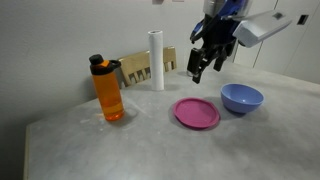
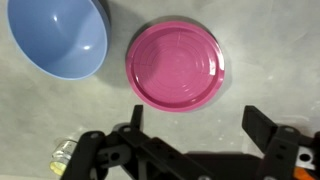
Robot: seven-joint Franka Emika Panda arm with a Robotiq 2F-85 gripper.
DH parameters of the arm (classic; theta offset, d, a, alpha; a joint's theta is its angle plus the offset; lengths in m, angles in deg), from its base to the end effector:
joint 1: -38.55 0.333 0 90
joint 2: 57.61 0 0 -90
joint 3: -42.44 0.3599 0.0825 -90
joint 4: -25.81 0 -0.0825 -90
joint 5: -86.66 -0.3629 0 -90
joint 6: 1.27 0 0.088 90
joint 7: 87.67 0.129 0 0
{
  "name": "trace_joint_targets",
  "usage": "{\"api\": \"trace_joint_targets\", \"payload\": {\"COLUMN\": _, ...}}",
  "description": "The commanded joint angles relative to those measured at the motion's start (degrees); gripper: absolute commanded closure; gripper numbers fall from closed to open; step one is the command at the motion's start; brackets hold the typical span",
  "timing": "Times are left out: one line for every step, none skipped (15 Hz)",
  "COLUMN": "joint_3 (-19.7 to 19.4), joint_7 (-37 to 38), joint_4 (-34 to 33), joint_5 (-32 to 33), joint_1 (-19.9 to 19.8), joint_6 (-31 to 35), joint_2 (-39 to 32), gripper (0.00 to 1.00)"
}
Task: Take the pink plate off the blue bowl
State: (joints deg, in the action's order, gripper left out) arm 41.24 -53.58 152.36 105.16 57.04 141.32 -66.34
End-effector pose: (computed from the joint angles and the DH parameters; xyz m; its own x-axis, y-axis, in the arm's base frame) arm 0.5298 0.1623 0.3600 0.9777 -0.0328 0.2077 -0.0614 -0.9893 0.1327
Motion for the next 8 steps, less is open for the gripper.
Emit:
{"api": "trace_joint_targets", "payload": {"joint_3": 2.95, "joint_7": -1.68, "joint_4": 1.85, "joint_5": -0.54, "joint_1": -2.91, "joint_6": 1.20, "joint_2": 1.60, "gripper": 0.00}}
{"api": "trace_joint_targets", "payload": {"joint_3": 3.59, "joint_7": -3.39, "joint_4": 3.62, "joint_5": -1.47, "joint_1": -3.61, "joint_6": 2.30, "joint_2": 2.98, "gripper": 0.00}}
{"api": "trace_joint_targets", "payload": {"joint_3": 3.94, "joint_7": -4.20, "joint_4": 4.77, "joint_5": -1.81, "joint_1": -4.09, "joint_6": 2.87, "joint_2": 3.92, "gripper": 0.00}}
{"api": "trace_joint_targets", "payload": {"joint_3": 4.04, "joint_7": -4.47, "joint_4": 5.35, "joint_5": -1.85, "joint_1": -4.31, "joint_6": 3.25, "joint_2": 4.31, "gripper": 0.00}}
{"api": "trace_joint_targets", "payload": {"joint_3": 4.09, "joint_7": -4.53, "joint_4": 5.57, "joint_5": -1.86, "joint_1": -4.42, "joint_6": 3.41, "joint_2": 4.40, "gripper": 0.00}}
{"api": "trace_joint_targets", "payload": {"joint_3": 4.12, "joint_7": -4.55, "joint_4": 5.64, "joint_5": -1.87, "joint_1": -4.45, "joint_6": 3.48, "joint_2": 4.39, "gripper": 0.00}}
{"api": "trace_joint_targets", "payload": {"joint_3": 4.14, "joint_7": -4.55, "joint_4": 5.66, "joint_5": -1.87, "joint_1": -4.45, "joint_6": 3.51, "joint_2": 4.39, "gripper": 0.00}}
{"api": "trace_joint_targets", "payload": {"joint_3": 4.16, "joint_7": -4.56, "joint_4": 5.67, "joint_5": -1.87, "joint_1": -4.45, "joint_6": 3.52, "joint_2": 4.40, "gripper": 0.00}}
